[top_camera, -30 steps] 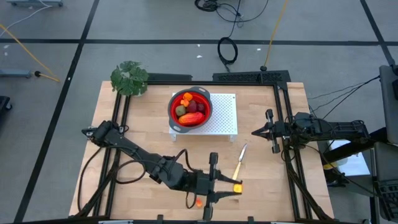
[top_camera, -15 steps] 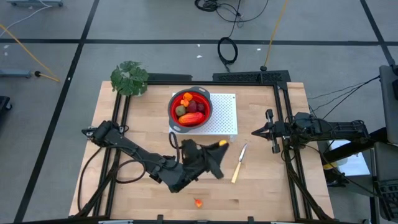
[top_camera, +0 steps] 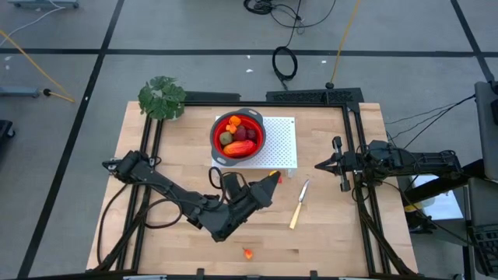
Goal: Pick & Place Fruit
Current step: Put the orange peach into the orange strainer bowl on the shelf
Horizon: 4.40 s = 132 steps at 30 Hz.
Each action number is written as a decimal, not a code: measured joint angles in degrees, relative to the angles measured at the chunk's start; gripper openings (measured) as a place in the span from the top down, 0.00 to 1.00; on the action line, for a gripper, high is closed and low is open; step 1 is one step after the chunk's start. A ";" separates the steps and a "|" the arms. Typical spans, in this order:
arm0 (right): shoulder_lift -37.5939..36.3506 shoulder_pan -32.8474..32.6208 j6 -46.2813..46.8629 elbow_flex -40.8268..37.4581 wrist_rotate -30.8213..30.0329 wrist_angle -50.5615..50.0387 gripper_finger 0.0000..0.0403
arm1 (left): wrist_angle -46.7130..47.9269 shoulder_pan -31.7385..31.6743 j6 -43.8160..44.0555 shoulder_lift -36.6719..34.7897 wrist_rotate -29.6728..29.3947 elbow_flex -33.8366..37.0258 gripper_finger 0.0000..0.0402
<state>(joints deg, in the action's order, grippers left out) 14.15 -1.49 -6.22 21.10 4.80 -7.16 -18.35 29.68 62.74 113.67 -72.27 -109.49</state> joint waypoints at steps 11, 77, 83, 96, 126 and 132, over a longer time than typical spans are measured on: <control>0.01 0.00 0.00 0.00 0.00 0.00 1.00 | 0.17 -1.76 -27.53 0.00 1.74 0.00 0.76; -0.02 0.01 0.02 -0.02 -0.22 0.04 1.00 | 88.98 -37.34 -11.66 -14.36 42.21 9.09 0.76; -0.01 0.00 0.02 -0.02 -0.22 0.04 1.00 | 87.80 -37.45 -11.52 -14.36 43.41 11.69 0.76; 0.01 0.00 0.05 0.00 -0.22 0.04 1.00 | 87.09 -37.80 -15.80 -14.36 43.76 11.89 0.68; 0.00 0.01 13.07 -0.02 -0.22 2.60 0.94 | 81.81 -26.32 -22.53 -14.35 49.62 0.87 0.41; -0.02 0.00 13.07 -0.02 -0.20 2.60 0.94 | 78.49 -17.93 -11.22 -14.36 50.21 0.87 0.45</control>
<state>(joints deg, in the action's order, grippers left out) 14.13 -1.49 6.85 21.08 4.60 -4.56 60.14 11.75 51.52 99.31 -22.06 -108.62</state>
